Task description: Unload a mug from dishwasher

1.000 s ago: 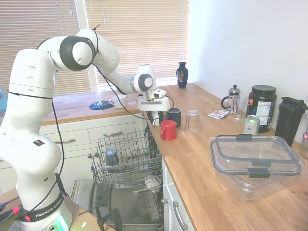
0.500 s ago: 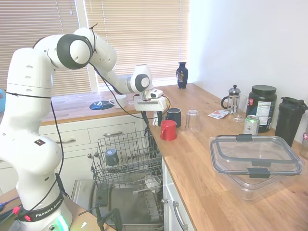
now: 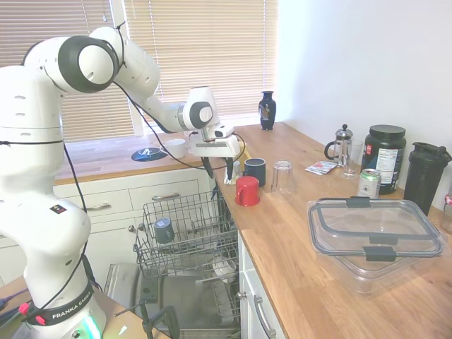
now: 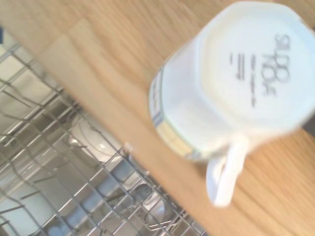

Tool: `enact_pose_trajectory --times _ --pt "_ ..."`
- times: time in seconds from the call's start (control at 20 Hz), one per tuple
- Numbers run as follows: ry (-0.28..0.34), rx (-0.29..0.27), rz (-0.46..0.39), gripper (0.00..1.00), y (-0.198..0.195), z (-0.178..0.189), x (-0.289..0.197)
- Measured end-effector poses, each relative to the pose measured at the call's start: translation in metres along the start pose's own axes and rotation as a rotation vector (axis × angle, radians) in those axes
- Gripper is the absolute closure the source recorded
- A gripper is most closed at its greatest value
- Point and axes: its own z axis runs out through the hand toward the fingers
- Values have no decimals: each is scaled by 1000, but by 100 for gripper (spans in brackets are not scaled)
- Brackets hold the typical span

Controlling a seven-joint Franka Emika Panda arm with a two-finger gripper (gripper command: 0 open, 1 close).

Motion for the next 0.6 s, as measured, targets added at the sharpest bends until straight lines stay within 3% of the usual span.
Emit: enact_pose_trajectory --times 0.6 --pt "6 41 -15 0 25 -16 -50"
